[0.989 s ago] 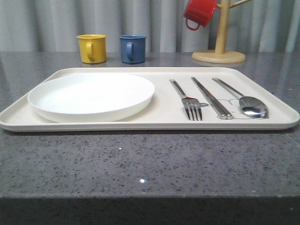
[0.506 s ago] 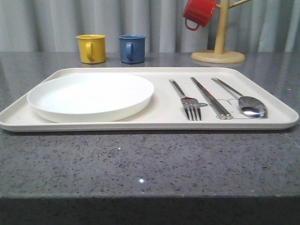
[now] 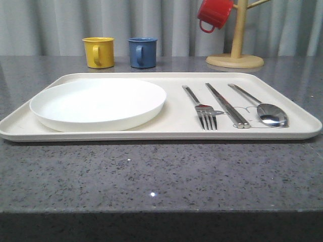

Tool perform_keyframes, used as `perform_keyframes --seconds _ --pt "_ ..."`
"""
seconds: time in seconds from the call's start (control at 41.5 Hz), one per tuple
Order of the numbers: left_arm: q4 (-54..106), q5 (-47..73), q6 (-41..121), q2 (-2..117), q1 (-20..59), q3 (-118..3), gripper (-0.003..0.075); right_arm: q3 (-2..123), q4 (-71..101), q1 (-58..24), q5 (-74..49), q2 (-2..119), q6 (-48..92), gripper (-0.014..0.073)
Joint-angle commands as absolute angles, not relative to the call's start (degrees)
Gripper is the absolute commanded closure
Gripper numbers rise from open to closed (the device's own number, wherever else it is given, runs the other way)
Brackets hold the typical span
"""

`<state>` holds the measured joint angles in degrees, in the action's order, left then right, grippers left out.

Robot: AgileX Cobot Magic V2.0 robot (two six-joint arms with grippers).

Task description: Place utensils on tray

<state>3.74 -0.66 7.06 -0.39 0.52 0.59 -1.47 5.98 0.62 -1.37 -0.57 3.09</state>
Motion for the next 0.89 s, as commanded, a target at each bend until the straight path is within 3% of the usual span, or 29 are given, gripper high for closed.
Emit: perform_keyframes --seconds 0.0,0.289,0.506,0.868 --pt "4.3 -5.2 7.2 -1.7 0.4 0.4 0.0739 -1.5 6.3 1.0 3.7 -1.5 3.6 0.0662" --pt "4.3 -5.2 7.2 -1.7 0.4 0.4 0.0739 -1.5 5.8 1.0 3.7 -1.5 3.3 0.0662" --pt "4.3 -5.2 7.2 -1.7 0.4 0.4 0.0739 -1.5 -0.9 1.0 4.1 -1.5 -5.9 0.0662" --pt "4.3 -5.2 7.2 -1.7 0.4 0.4 0.0739 -1.5 3.4 1.0 4.5 -1.5 -2.6 0.0662"
